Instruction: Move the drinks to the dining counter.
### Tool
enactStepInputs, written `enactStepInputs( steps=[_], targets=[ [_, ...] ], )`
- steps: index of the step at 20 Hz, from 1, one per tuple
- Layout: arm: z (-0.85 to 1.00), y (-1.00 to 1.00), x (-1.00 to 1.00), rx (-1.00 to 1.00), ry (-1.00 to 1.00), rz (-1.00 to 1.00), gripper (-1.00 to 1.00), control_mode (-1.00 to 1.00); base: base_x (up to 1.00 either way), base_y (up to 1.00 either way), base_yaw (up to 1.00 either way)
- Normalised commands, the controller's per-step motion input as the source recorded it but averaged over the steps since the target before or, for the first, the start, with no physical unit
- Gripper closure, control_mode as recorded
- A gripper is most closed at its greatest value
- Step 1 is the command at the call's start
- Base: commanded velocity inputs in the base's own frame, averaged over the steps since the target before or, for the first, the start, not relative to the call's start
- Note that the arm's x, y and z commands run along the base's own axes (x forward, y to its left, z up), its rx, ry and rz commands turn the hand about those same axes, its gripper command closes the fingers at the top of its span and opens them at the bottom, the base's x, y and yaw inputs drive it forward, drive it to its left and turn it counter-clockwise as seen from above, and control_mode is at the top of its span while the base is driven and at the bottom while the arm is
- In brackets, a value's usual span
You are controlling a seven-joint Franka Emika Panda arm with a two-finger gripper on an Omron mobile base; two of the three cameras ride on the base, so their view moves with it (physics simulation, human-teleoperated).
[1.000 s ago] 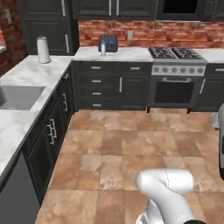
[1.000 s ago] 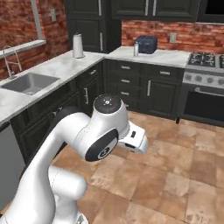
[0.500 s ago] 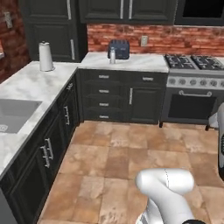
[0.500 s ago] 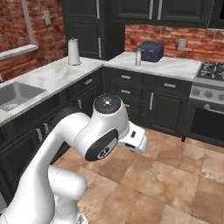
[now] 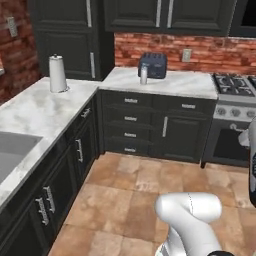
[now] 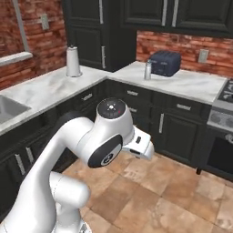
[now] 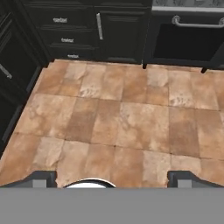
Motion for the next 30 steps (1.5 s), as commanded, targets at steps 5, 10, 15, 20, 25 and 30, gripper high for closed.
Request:
enactStepInputs(
  steps=[5, 10, 15, 20, 25, 30],
  targets=[
    [0.00, 0.00, 0.00, 0.00, 0.00, 0.00, -1.00, 1.00, 1.00, -0.53, 0.09],
    [0.00, 0.00, 0.00, 0.00, 0.00, 0.00, -1.00, 1.00, 1.00, -0.09, 0.00],
    [0.00, 0.00, 0.00, 0.00, 0.00, 0.00, -1.00, 1.00, 1.00, 0.37, -0.17],
    [0.00, 0.00, 0.00, 0.00, 0.00, 0.00, -1.00, 1.00, 1.00, 0.81, -0.25],
    [0.00, 0.00, 0.00, 0.00, 0.00, 0.00, -1.00, 1.00, 1.00, 0.47, -0.25],
    [0.00, 0.00, 0.00, 0.00, 0.00, 0.00, -1.00, 1.00, 1.00, 0.01, -0.24]
  ],
)
